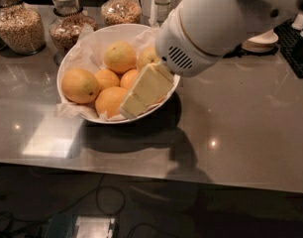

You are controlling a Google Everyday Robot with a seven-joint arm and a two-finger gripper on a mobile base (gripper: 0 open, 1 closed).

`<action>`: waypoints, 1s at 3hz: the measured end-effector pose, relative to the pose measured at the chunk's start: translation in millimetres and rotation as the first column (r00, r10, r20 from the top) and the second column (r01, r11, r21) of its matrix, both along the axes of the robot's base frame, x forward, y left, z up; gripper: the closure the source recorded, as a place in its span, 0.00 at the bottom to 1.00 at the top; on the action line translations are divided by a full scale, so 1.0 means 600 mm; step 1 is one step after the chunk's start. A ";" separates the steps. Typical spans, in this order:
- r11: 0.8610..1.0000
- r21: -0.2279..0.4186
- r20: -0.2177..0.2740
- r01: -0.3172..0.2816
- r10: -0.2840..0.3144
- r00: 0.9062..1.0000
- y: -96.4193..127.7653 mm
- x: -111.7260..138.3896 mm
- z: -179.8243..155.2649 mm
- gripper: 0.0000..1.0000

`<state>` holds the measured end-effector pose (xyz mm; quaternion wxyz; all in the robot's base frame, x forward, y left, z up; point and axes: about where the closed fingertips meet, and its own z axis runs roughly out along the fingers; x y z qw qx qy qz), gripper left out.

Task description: Pick orange from white bowl

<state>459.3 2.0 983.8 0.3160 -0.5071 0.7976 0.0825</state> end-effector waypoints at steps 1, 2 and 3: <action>0.998 0.027 -0.013 0.060 -0.060 0.998 -0.008 0.016 -0.019 0.00; 0.998 0.027 -0.013 0.060 -0.060 0.998 -0.008 0.016 -0.019 0.00; 0.998 0.027 -0.013 0.060 -0.060 0.998 -0.008 0.016 -0.019 0.13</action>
Offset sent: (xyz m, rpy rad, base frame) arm 0.0091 -0.0051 -0.0123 0.0223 0.0144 -0.0513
